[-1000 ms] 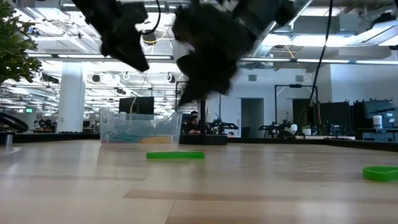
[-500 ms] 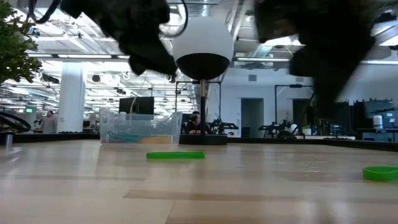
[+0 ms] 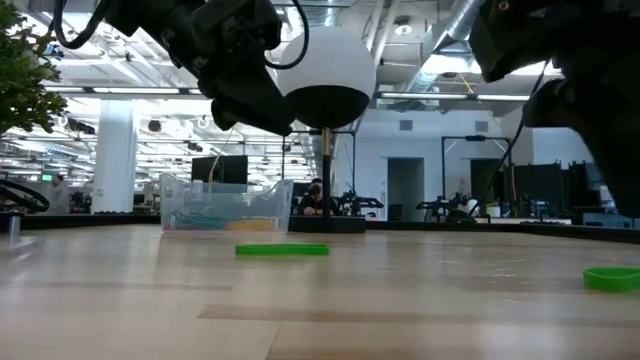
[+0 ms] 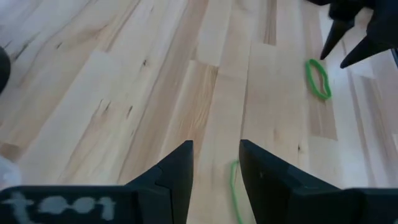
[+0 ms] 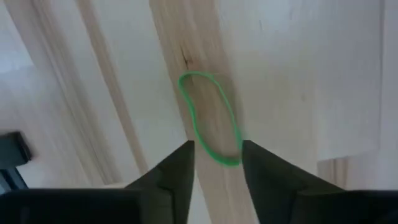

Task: Pick and place items into bin
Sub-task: Put the green rubber band into the transparent bin

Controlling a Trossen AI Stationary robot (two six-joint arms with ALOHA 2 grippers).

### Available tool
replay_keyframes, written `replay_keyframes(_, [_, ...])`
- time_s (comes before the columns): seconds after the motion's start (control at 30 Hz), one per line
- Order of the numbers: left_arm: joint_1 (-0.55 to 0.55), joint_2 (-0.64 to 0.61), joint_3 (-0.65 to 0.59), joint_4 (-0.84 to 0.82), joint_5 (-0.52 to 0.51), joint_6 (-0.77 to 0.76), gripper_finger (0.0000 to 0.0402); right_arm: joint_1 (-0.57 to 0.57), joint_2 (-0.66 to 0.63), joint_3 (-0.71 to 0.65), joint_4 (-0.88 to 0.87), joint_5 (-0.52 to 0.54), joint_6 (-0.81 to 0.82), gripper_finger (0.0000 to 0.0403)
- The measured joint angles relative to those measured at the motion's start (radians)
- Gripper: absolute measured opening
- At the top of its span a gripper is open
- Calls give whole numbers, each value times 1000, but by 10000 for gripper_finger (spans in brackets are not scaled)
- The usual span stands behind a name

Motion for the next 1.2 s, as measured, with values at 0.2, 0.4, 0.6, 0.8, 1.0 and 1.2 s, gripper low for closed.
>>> replay_keyframes(0.2, [0, 0, 0, 3, 1, -1, 119, -7, 0, -53, 72, 32, -29, 167])
replay_keyframes(0.4, [0, 0, 0, 2, 6, 0, 119, -45, 0, -103, 162, 33, -30, 167])
replay_keyframes(0.6, [0, 0, 0, 2, 9, 6, 119, -48, -1, -157, 211, 10, -25, 153])
replay_keyframes(0.8, [0, 0, 0, 0, 10, 7, 119, -40, -8, -201, 242, 1, 1, 148])
replay_keyframes(1.0, [0, 0, 0, 1, -3, 25, 119, -30, -8, -222, 286, 57, -6, 154])
replay_keyframes(1.2, [0, 0, 0, 0, -8, 30, 119, -40, -11, -240, 308, 41, -6, 144])
